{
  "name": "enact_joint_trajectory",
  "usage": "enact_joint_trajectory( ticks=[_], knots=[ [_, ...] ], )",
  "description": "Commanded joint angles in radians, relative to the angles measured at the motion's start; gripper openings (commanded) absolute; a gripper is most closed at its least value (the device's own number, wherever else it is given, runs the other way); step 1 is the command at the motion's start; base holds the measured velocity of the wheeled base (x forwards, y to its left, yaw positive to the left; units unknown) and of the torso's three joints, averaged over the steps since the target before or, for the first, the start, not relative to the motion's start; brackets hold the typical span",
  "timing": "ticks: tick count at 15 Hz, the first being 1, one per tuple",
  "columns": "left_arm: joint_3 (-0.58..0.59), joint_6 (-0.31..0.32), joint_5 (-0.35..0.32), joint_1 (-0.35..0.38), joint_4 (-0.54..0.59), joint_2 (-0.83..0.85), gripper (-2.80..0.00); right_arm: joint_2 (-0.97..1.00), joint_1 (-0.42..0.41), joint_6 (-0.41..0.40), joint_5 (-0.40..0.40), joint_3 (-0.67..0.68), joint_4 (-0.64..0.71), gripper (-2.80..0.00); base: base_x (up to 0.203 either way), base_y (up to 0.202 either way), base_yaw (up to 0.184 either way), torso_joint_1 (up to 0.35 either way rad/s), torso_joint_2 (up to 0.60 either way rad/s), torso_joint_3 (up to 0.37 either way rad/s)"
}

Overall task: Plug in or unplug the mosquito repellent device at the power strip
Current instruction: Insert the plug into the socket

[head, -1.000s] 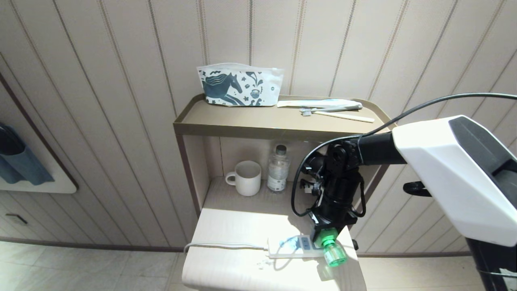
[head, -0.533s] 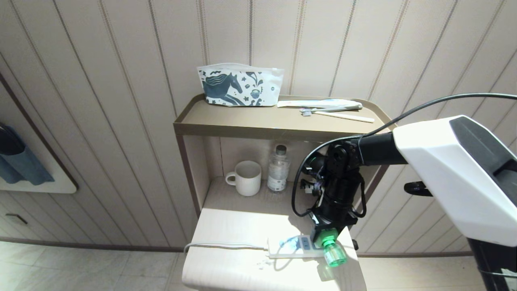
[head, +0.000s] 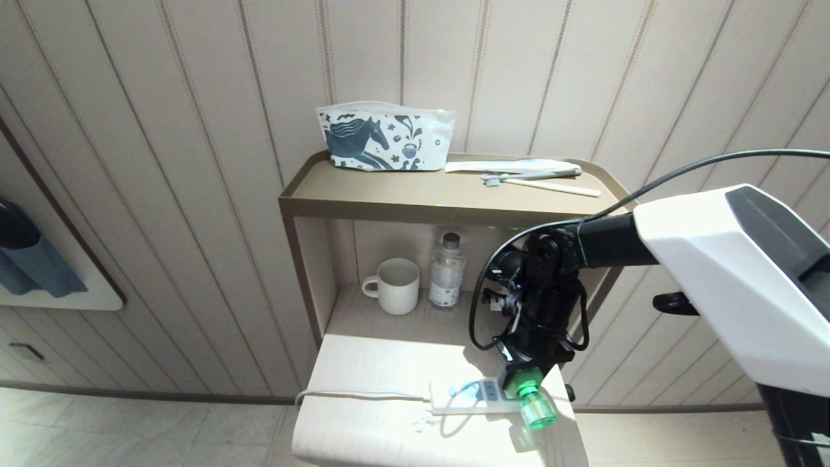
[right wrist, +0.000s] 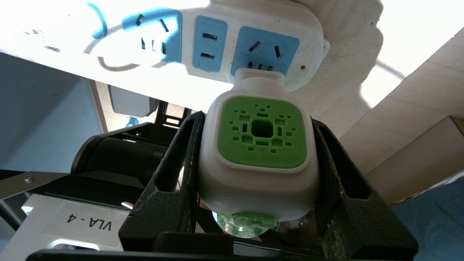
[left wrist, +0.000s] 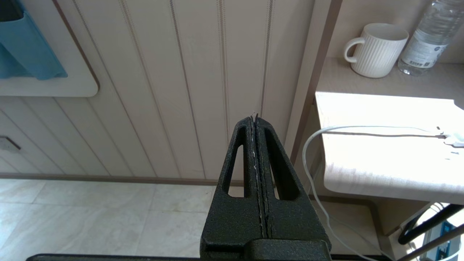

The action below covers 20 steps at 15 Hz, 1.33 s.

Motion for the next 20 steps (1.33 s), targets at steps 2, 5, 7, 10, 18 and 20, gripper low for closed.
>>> enact_joint_trajectory(
  ticks=[2,5,7,10,18,20],
  knots=[
    [0.000,0.001,0.000,0.000,0.000,0.000,-2.80,0.013,-0.002,0.001,0.001,-0.005,0.004,-2.80,0.000,0.000,0.000,0.000,0.00,0.000],
    [0.000,0.001,0.000,0.000,0.000,0.000,-2.80,0.013,-0.001,0.001,0.001,0.006,0.001,-2.80,0.000,0.000,0.000,0.000,0.00,0.000],
    [0.000,0.000,0.000,0.000,0.000,0.000,-2.80,0.013,-0.004,0.001,0.001,0.018,-0.011,-2.80,0.000,0.000,0.000,0.000,0.00,0.000],
    [0.000,0.000,0.000,0.000,0.000,0.000,-2.80,0.014,-0.004,0.001,0.001,0.034,-0.028,-2.80,0.000,0.000,0.000,0.000,0.00,0.000],
    [0.000,0.000,0.000,0.000,0.000,0.000,-2.80,0.020,-0.005,0.001,-0.001,0.057,-0.060,-2.80,0.000,0.000,0.000,0.000,0.00,0.000],
    [0.000,0.000,0.000,0.000,0.000,0.000,-2.80,0.022,-0.004,0.001,-0.001,0.055,-0.063,-2.80,0.000,0.000,0.000,0.000,0.00,0.000]
  ],
)
